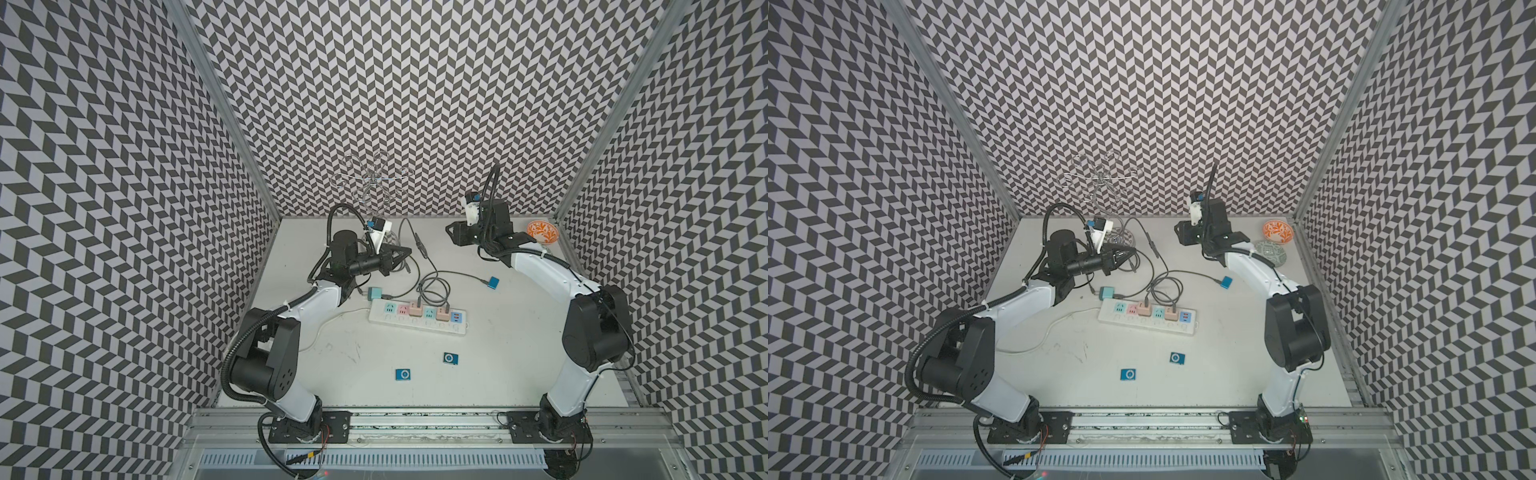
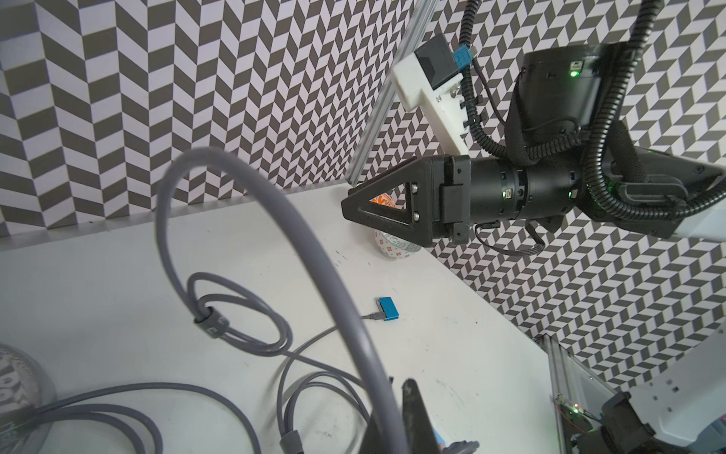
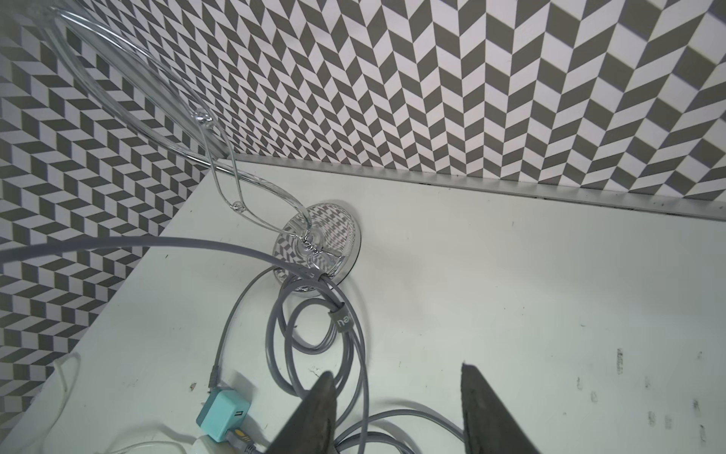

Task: Charge mp3
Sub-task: Pick up the charging cable from the center of the board.

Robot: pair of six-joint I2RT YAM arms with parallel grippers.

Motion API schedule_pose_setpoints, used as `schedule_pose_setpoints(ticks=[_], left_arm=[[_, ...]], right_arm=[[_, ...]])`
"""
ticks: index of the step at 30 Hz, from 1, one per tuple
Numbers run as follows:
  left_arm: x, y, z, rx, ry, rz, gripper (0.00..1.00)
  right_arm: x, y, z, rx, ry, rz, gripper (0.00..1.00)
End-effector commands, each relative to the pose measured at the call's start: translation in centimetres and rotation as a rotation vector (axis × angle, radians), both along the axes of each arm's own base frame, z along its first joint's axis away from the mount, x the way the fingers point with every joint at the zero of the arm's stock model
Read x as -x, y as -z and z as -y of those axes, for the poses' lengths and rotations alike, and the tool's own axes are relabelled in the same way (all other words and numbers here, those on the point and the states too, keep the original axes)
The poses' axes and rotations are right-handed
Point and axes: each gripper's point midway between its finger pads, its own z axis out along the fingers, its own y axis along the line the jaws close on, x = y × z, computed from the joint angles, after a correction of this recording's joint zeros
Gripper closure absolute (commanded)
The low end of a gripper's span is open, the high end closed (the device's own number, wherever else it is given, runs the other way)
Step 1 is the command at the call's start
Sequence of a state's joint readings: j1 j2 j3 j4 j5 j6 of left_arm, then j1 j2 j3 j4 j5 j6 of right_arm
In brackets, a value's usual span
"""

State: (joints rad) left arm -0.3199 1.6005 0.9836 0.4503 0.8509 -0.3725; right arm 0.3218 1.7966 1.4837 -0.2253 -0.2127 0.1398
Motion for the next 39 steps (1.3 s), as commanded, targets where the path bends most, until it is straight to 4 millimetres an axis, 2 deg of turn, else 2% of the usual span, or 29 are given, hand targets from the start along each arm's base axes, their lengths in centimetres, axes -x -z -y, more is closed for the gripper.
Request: schedule_pose_setpoints(ticks=[1, 4, 8, 11, 14, 16, 19, 23, 28, 34, 39], left_arm=[[-0.4, -1.6, 0.3, 0.054, 0.016, -0.015, 1.0], [-1.1, -1.2, 0.1, 0.06, -0.023, -0.053, 1.0], [-2.0, -1.2, -0.2, 0.097, -0.079, -0.108, 1.0], [-2.8, -1.3, -0.6, 0.12, -0.134, -0.157, 1.0], [-3.2, -1.5, -0.8, 0.141, -0.172, -0.206, 1.0], [-3.3, -1.5, -0.9, 0.156, -0.204, -0.24, 1.0], [-3.4, -1.4, -1.0, 0.192, -0.251, -0.316, 1.0], [-3.4, -1.2, -1.0, 0.235, -0.296, -0.415, 1.0], [-3.5, -0.9, -1.0, 0.244, -0.343, -0.506, 1.0], [-3.7, -0.7, -1.2, 0.23, -0.387, -0.586, 1.0], [-3.7, -0.6, -0.9, 0.211, -0.383, -0.632, 1.0]], right_arm=[[1.0, -1.8, 0.7, 0.034, -0.021, 0.047, 0.5], [3.5, -3.2, -0.2, 0.002, -0.12, 0.126, 0.51], [8.5, -4.1, -1.6, -0.056, -0.268, 0.287, 0.51], [12.5, -4.2, -3.7, -0.062, -0.382, 0.423, 0.49], [15.8, -4.1, -6.3, 0.013, -0.431, 0.575, 0.48], [17.1, -4.3, -7.4, 0.059, -0.406, 0.671, 0.47], [17.7, -4.9, -8.4, 0.096, -0.362, 0.761, 0.48], [17.0, -5.2, -8.7, 0.141, -0.294, 0.809, 0.48], [16.5, -4.8, -9.3, 0.21, -0.28, 0.873, 0.49], [17.4, -4.2, -10.4, 0.243, -0.37, 0.935, 0.5], [18.4, -3.1, -11.6, 0.291, -0.468, 0.994, 0.5]])
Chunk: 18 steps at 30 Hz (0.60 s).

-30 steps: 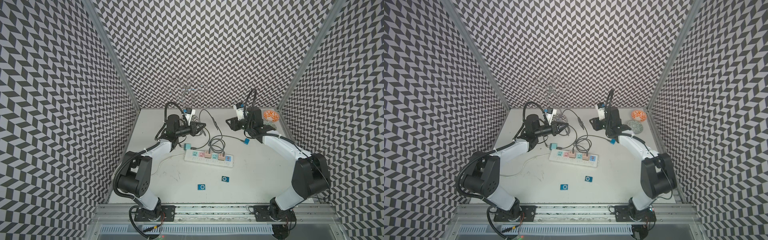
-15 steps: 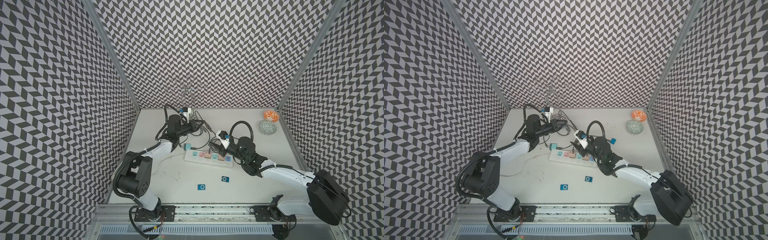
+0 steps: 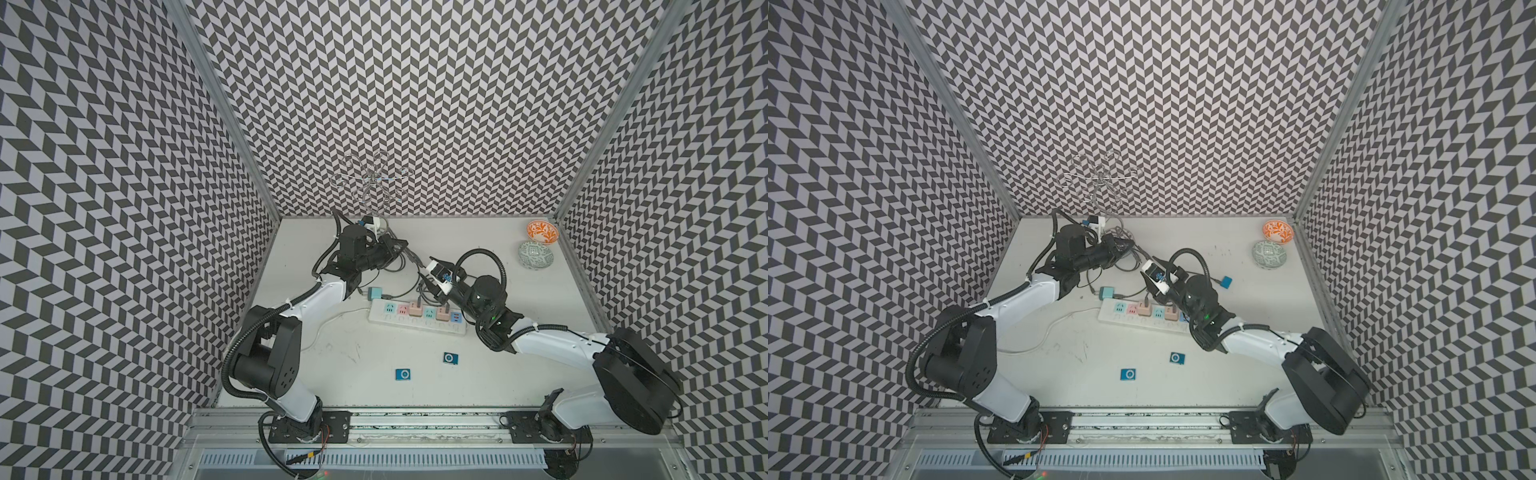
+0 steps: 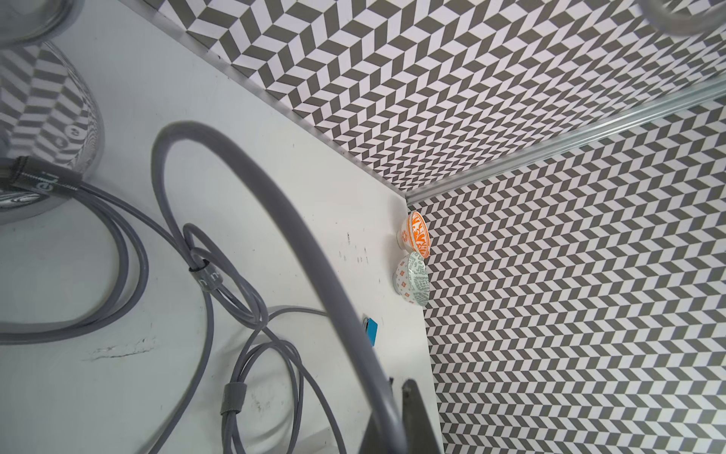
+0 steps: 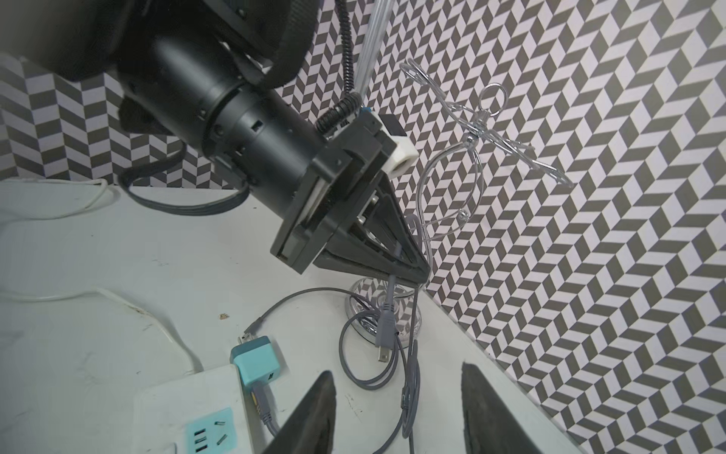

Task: Charge mp3
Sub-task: Pick up the charging cable from the center of the board.

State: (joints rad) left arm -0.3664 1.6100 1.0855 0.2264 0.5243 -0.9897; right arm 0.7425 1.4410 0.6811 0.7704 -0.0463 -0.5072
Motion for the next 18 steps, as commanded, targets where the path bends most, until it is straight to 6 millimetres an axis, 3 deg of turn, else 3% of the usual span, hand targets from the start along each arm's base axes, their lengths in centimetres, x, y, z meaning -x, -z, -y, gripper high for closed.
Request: schedule_pose_setpoints(ticks=[1, 8, 12, 18], left_arm=[[0.1, -1.8, 0.1, 0.006, -0.008, -0.01, 1.0], [0.3, -1.9, 0.0, -0.01, -0.003, -0.022, 1.0], [0.4, -2.0, 0.2, -0.008, 0.009, -0.021, 1.0], [0.4, -1.9, 0.4, -0.008, 0.023, -0.031, 1.0]], right_arm=[[1.5, -0.5, -1.1, 0.029, -0.082, 0.137, 0.5], [1.8, 0.4, -1.1, 0.041, -0.082, 0.249, 0.51], [0.9, -0.4, -0.7, -0.01, -0.019, 0.27, 0.52], [-0.2, 0.4, -1.5, 0.029, 0.018, 0.307, 0.53]])
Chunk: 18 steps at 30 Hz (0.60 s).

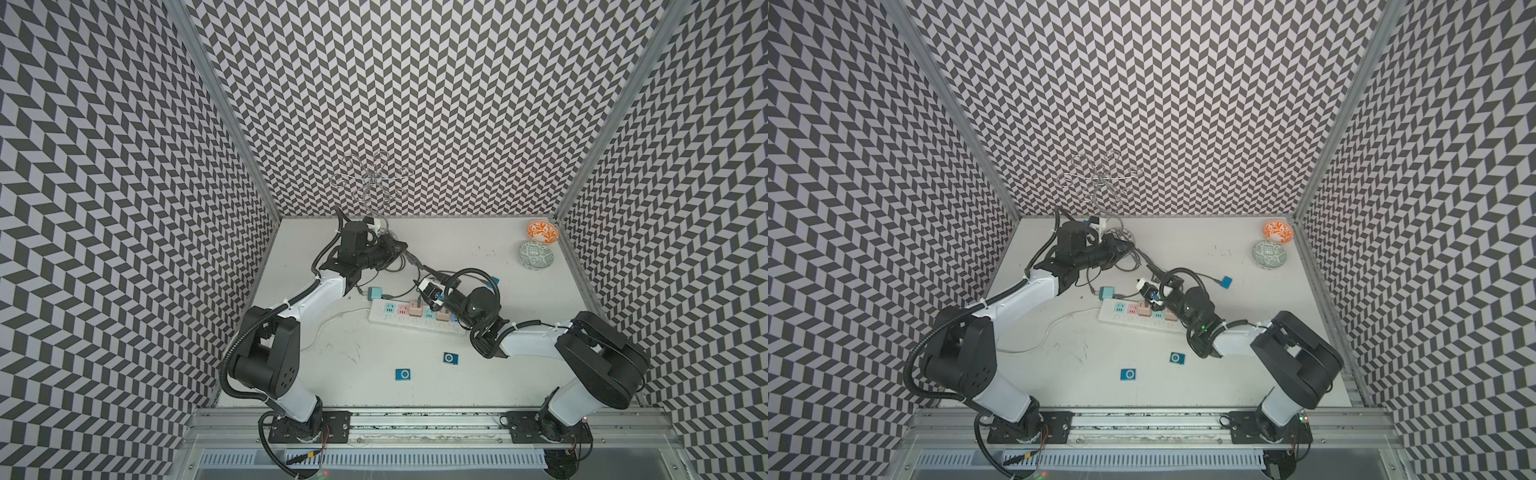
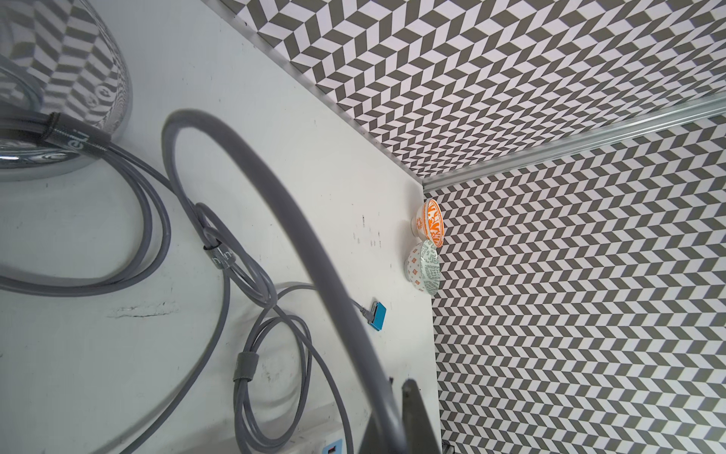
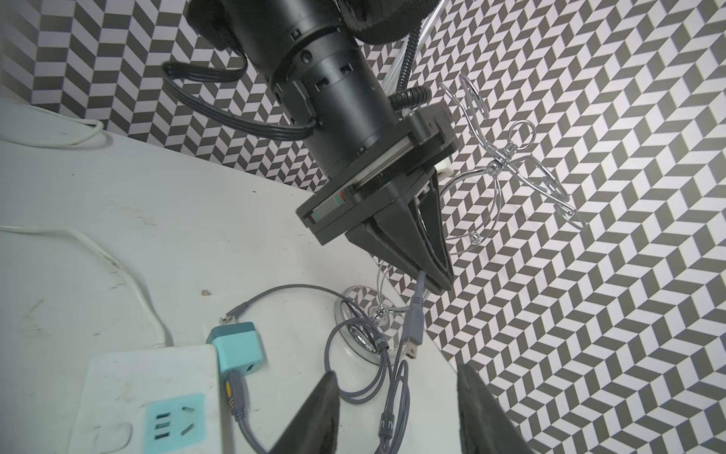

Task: Charge mp3
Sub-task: Pick up the charging cable from the center of the board.

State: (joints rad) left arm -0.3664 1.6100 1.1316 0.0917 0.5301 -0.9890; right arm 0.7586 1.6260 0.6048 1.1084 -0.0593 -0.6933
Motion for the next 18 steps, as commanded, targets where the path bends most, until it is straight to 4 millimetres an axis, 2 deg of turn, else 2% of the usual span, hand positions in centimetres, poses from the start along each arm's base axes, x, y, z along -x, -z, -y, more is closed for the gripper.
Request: schedule_pose_setpoints(ticks=[1, 4, 11, 18], left_arm=[[0.0, -2.6, 0.5, 0.023, 0.018, 0.05, 1.0], [0.0, -2.8, 0.5, 0.025, 0.022, 0.055, 1.0], [0.1, -2.8, 0.6, 0.025, 0.031, 0.053, 1.0], [0.0, -2.5, 0.8, 0.024, 0.038, 0.043, 1.0]], right_arm=[[-0.5, -2.5, -0.6, -0.038, 0.03, 0.121, 0.53], [-1.0, -2.0, -0.9, -0.023, 0.056, 0.128, 0.54], [-2.7, -2.3, -0.9, -0.036, 0.155, 0.152, 0.6], [-3.4, -2.4, -1.1, -0.043, 0.196, 0.177, 0.67]])
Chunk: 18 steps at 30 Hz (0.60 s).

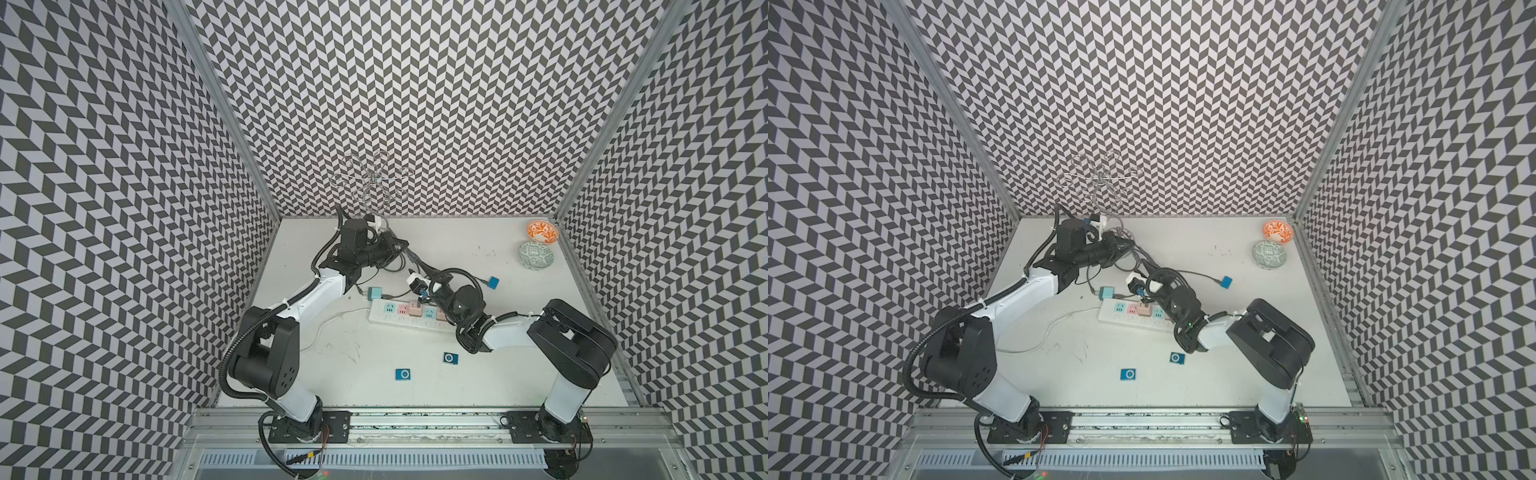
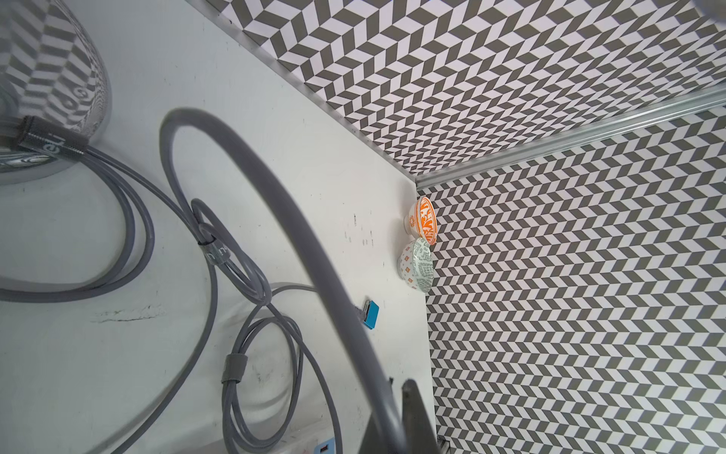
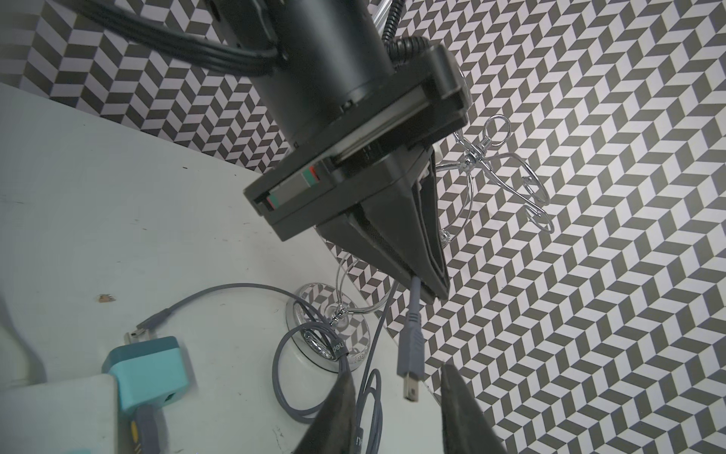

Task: Charge mp3
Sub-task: Pick up the charging cable from the center of the board.

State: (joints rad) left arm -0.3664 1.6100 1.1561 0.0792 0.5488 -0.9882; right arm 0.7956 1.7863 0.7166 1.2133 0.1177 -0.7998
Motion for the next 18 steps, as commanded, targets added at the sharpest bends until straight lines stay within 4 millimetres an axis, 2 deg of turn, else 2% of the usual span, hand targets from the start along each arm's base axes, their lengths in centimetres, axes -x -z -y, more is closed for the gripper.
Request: schedule_pose_setpoints(ticks=[1, 7, 14, 16, 18], left_arm=[[0.0, -1.6, 0.5, 0.015, 0.022, 0.035, 1.0], [0.0, -1.0, 0.8, 0.02, 0.035, 0.023, 1.0], [-0.2, -1.1, 0.9, 0.031, 0.05, 0.034, 1.0], [-0.3, -1.4, 0.9, 0.041, 0.054, 0.046, 0.94], [-0.4, -1.8, 0.9, 0.056, 0.061, 0.066, 0.84]], right_arm=[[-0.5, -2.5, 0.2, -0.059, 0.053, 0.09, 0.69], [-1.6, -2.3, -0.3, -0.055, 0.09, 0.094, 0.81], [-1.2, -2.4, -0.6, -0.057, 0.08, 0.093, 0.97], [-1.2, -2.6, -0.3, -0.076, 0.083, 0.076, 1.0], [-1.2, -2.7, -0.2, -0.093, 0.08, 0.043, 1.0]])
